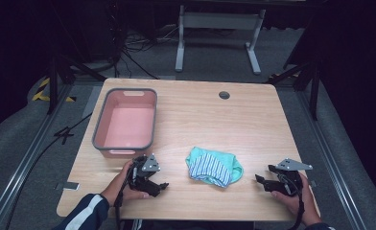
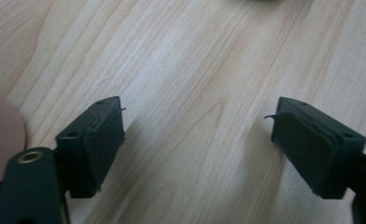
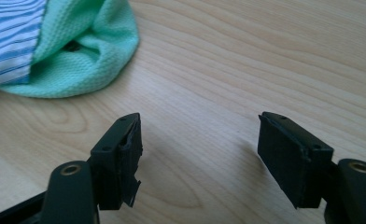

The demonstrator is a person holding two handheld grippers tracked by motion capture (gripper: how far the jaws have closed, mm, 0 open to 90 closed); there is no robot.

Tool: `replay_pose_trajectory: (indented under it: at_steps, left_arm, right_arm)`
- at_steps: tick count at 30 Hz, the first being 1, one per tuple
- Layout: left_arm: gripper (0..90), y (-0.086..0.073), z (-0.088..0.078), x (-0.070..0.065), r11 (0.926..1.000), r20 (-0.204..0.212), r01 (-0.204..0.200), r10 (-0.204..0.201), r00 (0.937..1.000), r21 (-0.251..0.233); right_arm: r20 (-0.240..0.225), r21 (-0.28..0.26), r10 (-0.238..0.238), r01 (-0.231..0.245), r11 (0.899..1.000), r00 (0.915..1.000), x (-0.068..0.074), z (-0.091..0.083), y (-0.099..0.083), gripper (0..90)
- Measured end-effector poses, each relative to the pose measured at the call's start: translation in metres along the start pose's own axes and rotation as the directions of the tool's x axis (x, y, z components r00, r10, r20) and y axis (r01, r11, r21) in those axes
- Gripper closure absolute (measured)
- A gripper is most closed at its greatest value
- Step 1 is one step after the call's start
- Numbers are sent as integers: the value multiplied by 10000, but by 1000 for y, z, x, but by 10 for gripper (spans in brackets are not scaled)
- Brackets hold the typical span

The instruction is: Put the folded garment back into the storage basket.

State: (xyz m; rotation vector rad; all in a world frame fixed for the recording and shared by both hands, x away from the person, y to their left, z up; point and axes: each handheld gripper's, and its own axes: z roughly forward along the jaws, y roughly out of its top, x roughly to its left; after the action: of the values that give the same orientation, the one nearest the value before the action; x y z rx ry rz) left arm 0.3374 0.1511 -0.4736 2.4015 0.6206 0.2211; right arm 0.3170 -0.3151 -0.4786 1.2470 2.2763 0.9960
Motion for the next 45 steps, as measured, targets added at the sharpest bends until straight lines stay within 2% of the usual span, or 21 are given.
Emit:
replay_pose_trajectory:
  at_steps: [2, 5, 6, 10, 17, 19, 20, 23, 28, 31, 34, 35, 38, 41, 42, 45]
  left_arm:
    - [218, 4, 1, 0, 9999, 65, -87, 87, 9999, 56]
    - [235, 9, 2, 0, 10000, 121, -58, 59, 9999, -57]
    - [238, 12, 3, 1, 9998, 108, -167, 168, 9998, -57]
    - [268, 20, 5, 2, 9999, 121, -106, 108, 9999, -112]
    - [271, 34, 10, 3, 9993, 33, -363, 363, 9993, -109]
    - [273, 38, 11, 5, 9995, 34, -286, 286, 9996, -158]
    - [273, 40, 13, 5, 9993, -49, -280, 278, 9996, -237]
    - [274, 49, 17, 3, 9995, -420, -323, 324, 9986, 17]
    - [285, 65, 20, -1, 9984, -624, -473, 453, 9970, -305]
    - [298, 74, 26, 0, 9982, -552, -447, 424, 9976, -405]
    - [311, 82, 32, 2, 9972, -797, -577, 537, 9954, -486]
    - [320, 84, 35, 3, 9975, -784, -512, 473, 9958, -481]
    - [330, 89, 42, 9, 9983, -291, 39, -56, 9996, -577]
    - [332, 91, 50, 14, 9981, -493, 64, -94, 9987, -619]
    - [333, 92, 53, 15, 9981, -498, 98, -128, 9987, -602]
    - [322, 92, 60, 16, 9988, -335, 45, -61, 9994, -484]
  right_arm:
    - [-129, 183, -128, 130, 9997, 9998, 4, 0, 2, 302]
    - [-289, 177, -190, 195, 9997, 9994, 9, 0, 4, 297]
    - [-314, 187, -250, 256, 9995, 9992, 11, 0, 5, 296]
    - [-390, 239, -280, 290, 9993, 9988, 18, 1, 8, 314]
    - [-478, 32, -367, 369, 9993, 9982, 27, 2, 17, 368]
    - [-461, -30, -448, 447, 9990, 9979, 31, 3, 22, 381]
    - [-458, -32, -486, 485, 9988, 9978, 33, 4, 24, 388]
    - [-450, -75, -590, 587, 9982, 9972, 39, 7, 31, 402]
    - [-364, -85, -706, 703, 9975, 9968, 48, 13, 38, 421]
    - [-318, -105, -743, 740, 9972, 9967, 53, 17, 43, 435]
    - [-295, -113, -744, 741, 9972, 9968, 56, 22, 48, 438]
    - [-286, -82, -775, 773, 9970, 9966, 58, 25, 50, 439]
    - [-198, -71, -809, 807, 9967, 9965, 60, 30, 53, 443]
    - [-92, -29, -845, 844, 9964, 9964, 60, 36, 56, 444]
    - [-147, -24, -686, 686, 9976, 9975, 60, 38, 57, 444]
    - [-160, 6, -722, 722, 9974, 9973, 61, 41, 57, 436]
